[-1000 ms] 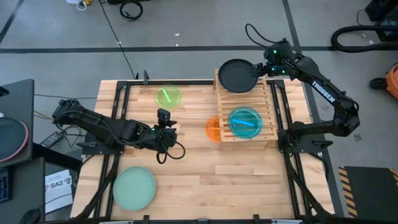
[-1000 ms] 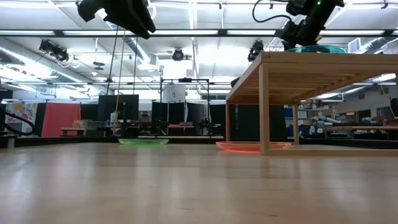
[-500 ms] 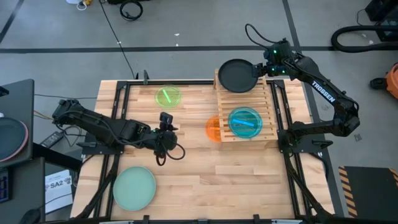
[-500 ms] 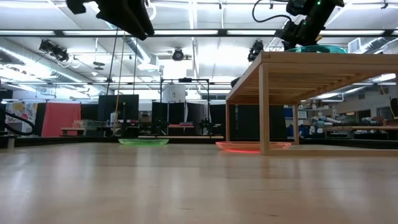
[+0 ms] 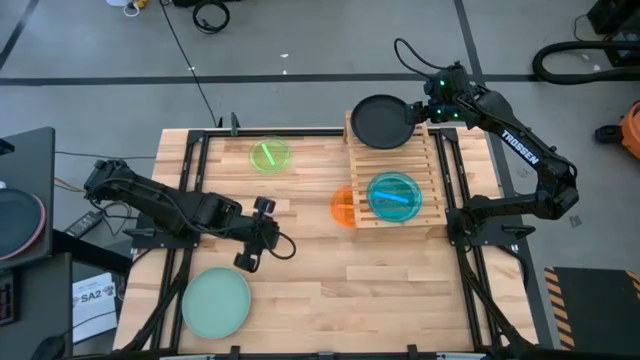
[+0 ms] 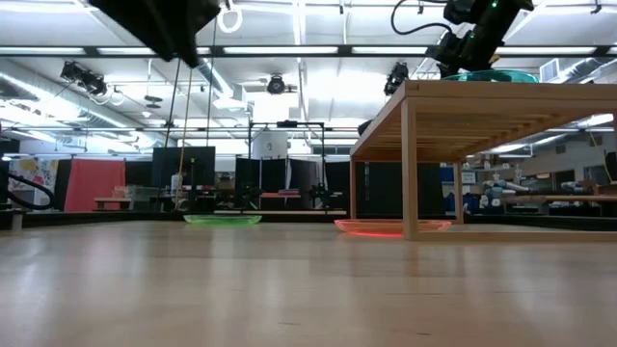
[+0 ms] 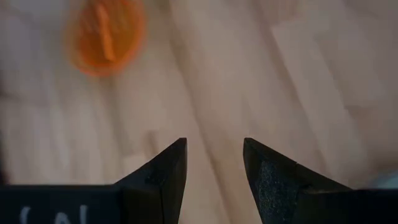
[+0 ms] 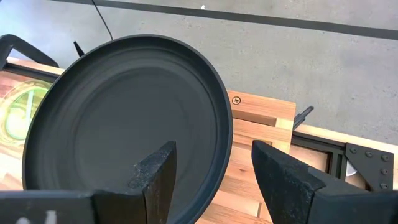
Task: Place and stack plates onto a shelf
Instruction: Stack the green plate on top of the black plate on the shelf
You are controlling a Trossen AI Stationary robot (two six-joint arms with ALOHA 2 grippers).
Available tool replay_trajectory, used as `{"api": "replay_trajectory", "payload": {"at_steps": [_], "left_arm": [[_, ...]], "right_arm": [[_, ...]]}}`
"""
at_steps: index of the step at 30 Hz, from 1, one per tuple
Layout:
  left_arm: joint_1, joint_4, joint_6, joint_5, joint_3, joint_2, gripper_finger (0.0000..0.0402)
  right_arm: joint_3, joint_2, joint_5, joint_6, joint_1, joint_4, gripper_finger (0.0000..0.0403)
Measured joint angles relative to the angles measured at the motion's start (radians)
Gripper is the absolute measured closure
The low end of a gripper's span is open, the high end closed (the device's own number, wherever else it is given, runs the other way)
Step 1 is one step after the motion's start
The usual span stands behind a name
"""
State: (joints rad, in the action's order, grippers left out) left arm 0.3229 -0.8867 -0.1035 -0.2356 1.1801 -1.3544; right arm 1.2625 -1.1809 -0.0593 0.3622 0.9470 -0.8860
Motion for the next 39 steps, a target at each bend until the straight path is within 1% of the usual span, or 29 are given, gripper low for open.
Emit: {"api": "replay_trajectory", "payload": {"at_steps": [6,8,11,19,28,34,39], "left_arm": [[0.012,-0.093,0.117,0.103,0.0,0.0,0.0237],[0.026,-0.098,0.148,0.14,-0.008,0.0,0.0237],[0.053,-0.101,0.185,0.194,-0.038,0.0,0.0237],[0.147,-0.103,0.285,0.258,-0.154,0.0,0.0237],[0.225,-0.09,0.382,0.268,-0.32,0.0,0.0237],[0.232,-0.05,0.433,0.268,-0.435,0.0,0.0237],[0.232,-0.044,0.435,0.285,-0.476,0.0,0.0237]], "right_arm": [[0.0,0.0,0.0,0.0,0.0,-0.007,0.0188],[0.0,0.0,0.0,-0.003,0.0,-0.015,0.0188],[0.0,0.0,0.0,-0.012,0.0,-0.038,0.0188],[0.0,0.0,0.0,-0.024,0.0,-0.074,0.0188],[0.0,0.0,0.0,-0.024,0.0,-0.075,0.0188],[0.0,0.0,0.0,-0.025,0.0,-0.074,0.0188],[0.0,0.0,0.0,-0.024,0.0,-0.074,0.0188]]}}
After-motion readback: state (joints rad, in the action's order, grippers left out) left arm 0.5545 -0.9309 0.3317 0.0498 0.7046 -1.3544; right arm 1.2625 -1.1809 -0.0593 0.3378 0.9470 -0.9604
